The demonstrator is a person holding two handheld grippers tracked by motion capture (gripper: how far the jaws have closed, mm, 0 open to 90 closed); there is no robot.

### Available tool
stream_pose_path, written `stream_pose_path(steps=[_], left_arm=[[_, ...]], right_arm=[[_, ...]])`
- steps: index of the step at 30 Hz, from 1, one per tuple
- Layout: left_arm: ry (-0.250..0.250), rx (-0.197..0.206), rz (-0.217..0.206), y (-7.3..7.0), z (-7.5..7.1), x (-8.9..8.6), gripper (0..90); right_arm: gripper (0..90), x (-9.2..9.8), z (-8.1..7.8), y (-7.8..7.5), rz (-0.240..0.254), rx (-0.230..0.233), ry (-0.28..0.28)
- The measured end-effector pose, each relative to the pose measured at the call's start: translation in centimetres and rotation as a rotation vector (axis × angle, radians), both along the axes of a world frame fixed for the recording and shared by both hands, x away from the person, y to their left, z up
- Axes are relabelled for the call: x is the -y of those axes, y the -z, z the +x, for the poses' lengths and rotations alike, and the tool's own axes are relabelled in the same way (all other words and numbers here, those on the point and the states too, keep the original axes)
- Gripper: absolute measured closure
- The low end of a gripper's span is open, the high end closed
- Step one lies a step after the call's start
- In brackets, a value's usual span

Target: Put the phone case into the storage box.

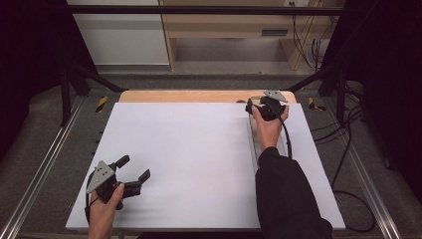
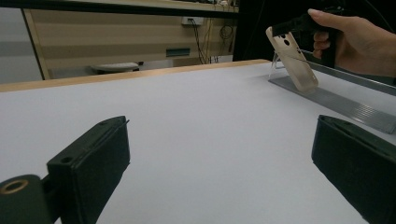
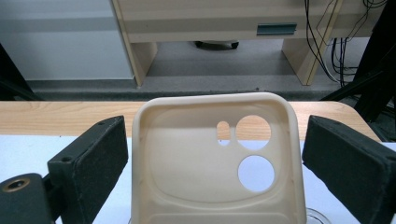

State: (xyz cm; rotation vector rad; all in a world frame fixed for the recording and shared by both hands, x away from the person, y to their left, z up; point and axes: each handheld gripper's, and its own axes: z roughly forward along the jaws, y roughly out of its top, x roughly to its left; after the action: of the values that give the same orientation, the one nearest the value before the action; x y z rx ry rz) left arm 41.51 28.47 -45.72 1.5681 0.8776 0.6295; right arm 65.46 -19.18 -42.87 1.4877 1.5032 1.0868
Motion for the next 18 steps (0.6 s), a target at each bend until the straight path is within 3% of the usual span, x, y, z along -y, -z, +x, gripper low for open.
stream_pose_path(steps=[18], left_arm=[[-0.003, 0.002, -0.004, -0.05, -0.02, -0.05, 4.0]], right_arm=[[6.3, 0.02, -0.37, -0.68, 0.008, 0.007, 0.011]])
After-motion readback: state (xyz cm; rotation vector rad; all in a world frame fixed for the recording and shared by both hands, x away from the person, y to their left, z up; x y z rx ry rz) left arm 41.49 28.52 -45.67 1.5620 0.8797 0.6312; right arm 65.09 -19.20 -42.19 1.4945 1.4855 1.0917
